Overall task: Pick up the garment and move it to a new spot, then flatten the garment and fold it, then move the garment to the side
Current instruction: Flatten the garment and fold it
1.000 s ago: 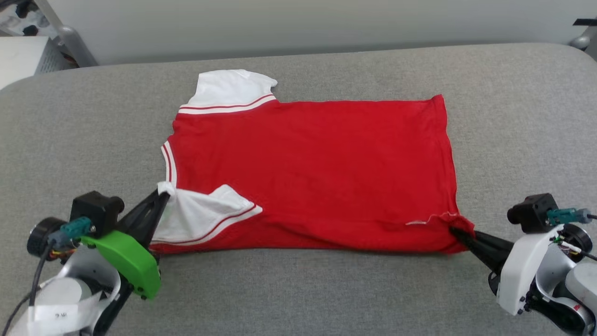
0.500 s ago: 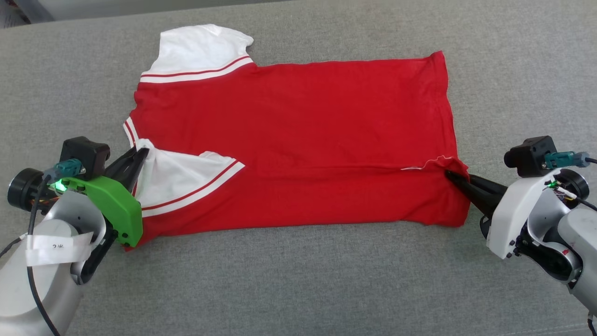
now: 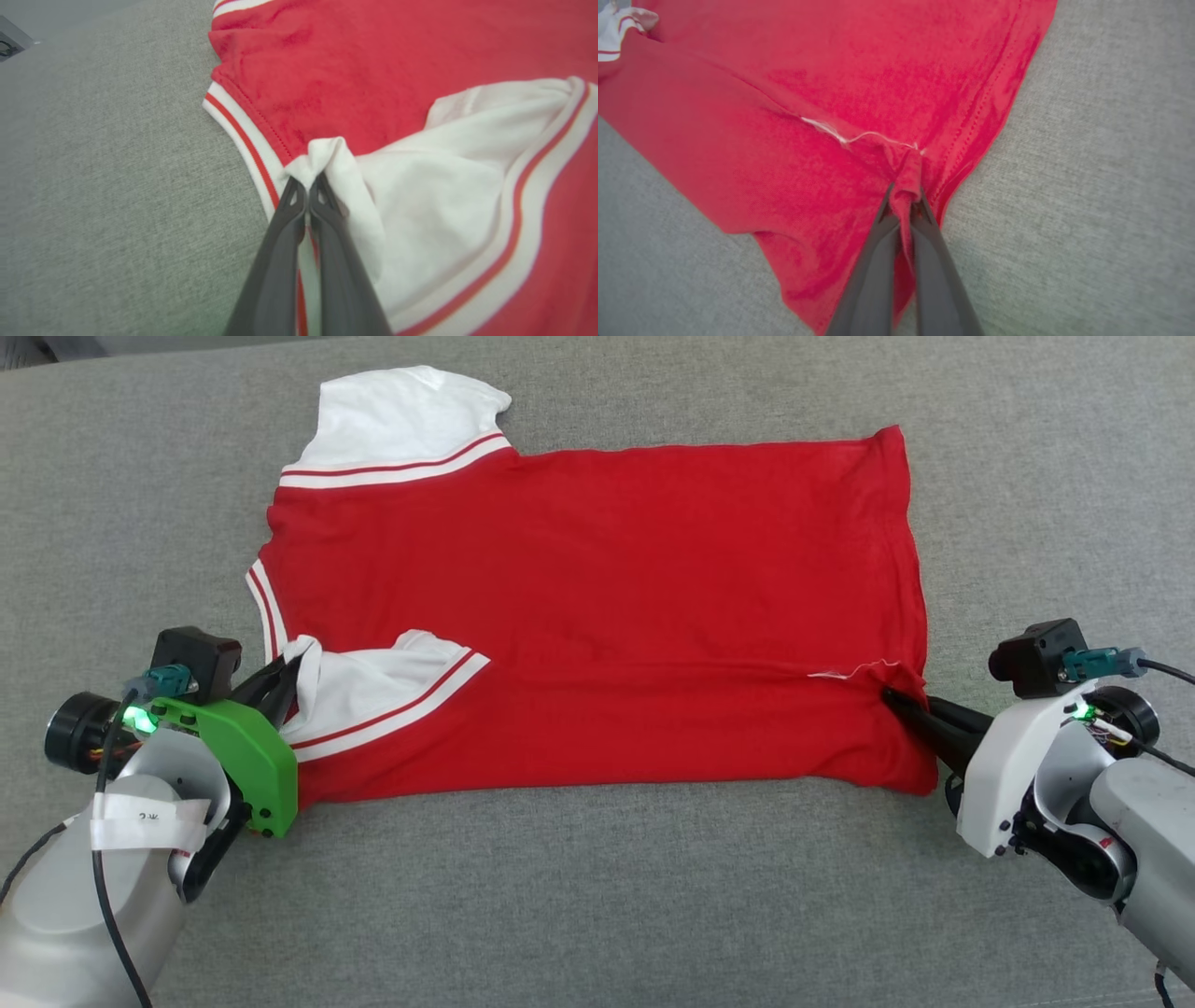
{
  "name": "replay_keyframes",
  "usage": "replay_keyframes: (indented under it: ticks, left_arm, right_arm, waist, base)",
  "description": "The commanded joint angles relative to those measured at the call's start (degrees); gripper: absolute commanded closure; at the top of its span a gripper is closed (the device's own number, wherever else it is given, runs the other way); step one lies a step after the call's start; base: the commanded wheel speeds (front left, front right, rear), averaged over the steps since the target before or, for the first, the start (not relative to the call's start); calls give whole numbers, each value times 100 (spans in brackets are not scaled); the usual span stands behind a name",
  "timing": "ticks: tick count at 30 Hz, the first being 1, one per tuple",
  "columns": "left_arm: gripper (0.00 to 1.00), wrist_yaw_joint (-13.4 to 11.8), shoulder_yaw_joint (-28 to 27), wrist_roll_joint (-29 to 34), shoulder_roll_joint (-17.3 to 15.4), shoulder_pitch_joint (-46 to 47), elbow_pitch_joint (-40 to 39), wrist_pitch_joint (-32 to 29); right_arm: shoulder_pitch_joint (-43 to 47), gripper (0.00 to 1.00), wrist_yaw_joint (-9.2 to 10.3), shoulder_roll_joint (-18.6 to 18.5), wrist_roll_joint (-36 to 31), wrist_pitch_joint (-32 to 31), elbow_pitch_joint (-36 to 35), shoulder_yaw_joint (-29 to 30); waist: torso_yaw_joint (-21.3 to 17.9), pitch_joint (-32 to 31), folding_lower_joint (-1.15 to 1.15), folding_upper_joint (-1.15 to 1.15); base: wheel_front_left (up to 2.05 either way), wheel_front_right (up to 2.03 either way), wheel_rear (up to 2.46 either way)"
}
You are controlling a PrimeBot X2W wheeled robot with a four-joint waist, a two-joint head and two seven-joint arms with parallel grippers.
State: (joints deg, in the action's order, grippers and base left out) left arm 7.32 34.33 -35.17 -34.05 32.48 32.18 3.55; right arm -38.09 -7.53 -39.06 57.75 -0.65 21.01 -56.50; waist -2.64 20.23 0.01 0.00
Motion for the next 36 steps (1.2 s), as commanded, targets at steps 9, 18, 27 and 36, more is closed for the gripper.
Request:
replay_keyframes:
  ticks: [9,18,27,36]
  left_arm:
    - [0,16,289,-112,-8,430,503,235]
    - [0,16,916,-1113,-598,779,-205,-1188]
    - [0,16,1367,-2203,-1026,1054,-811,-3219]
    - [0,16,1724,-2540,-895,960,-594,-4144]
  right_arm:
    - [101,0,4,-83,75,448,36,81]
    - [453,0,4,-263,-49,576,-191,394]
    - [696,0,4,-147,-204,384,-331,616]
    - [652,0,4,-67,-366,201,-511,783]
  waist:
    - [195,-514,-1,0]
    - [374,-894,-1,0]
    - [378,-994,-1,0]
    - [122,-775,-1,0]
  base:
    - [0,0,0]
    - [0,0,0]
    - [0,0,0]
    - [0,0,0]
